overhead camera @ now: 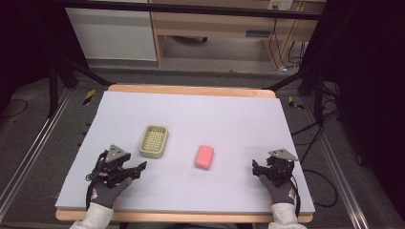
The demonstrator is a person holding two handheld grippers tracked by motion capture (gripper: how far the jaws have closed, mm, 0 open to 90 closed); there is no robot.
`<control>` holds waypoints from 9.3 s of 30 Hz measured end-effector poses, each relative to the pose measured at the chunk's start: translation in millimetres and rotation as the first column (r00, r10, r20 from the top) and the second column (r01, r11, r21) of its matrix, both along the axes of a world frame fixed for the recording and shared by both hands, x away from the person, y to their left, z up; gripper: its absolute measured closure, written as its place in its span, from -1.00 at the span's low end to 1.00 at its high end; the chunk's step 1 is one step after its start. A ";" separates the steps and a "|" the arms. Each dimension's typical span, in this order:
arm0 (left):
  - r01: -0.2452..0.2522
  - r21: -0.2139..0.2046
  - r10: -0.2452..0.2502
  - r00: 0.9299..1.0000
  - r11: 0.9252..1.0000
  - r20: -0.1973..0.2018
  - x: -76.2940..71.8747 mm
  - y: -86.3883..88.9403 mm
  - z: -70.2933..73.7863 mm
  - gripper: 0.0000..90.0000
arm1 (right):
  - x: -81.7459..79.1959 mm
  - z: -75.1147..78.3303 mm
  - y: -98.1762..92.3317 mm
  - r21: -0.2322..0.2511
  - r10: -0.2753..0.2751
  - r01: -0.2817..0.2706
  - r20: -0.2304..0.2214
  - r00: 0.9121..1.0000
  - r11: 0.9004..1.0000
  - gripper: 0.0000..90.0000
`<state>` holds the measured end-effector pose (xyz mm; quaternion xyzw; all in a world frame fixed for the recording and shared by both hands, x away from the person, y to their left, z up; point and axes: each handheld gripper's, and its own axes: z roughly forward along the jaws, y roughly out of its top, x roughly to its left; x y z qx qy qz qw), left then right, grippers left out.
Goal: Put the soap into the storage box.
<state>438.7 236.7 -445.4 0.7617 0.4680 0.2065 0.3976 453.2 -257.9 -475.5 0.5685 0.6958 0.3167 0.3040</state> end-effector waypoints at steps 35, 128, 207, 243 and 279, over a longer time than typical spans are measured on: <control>0.108 -0.005 -0.108 0.993 0.994 0.042 25.0 -82.2 36.6 -0.41 | 0.5 -0.2 0.7 0.002 -0.005 0.005 -0.005 1.000 1.000 -0.82; 0.223 0.150 -0.203 0.970 0.963 -0.136 74.0 -221.1 -14.8 -0.60 | 3.2 -2.3 0.2 0.021 -0.012 0.012 -0.036 0.999 1.000 -0.83; 0.297 0.163 -0.270 0.948 0.941 -0.167 72.0 -190.5 18.3 -0.18 | 3.8 -2.8 0.9 0.016 -0.014 0.014 -0.049 0.999 1.000 -0.83; 0.187 0.126 -0.173 0.978 0.974 -0.114 60.3 -118.2 41.8 -0.18 | 3.4 -2.7 1.4 0.017 -0.017 0.018 -0.048 0.999 1.000 -0.83; 0.007 0.124 0.003 0.997 0.992 -0.082 90.3 -77.8 48.5 -0.18 | 3.1 -2.0 1.4 0.018 -0.019 0.020 -0.038 0.999 1.000 -0.84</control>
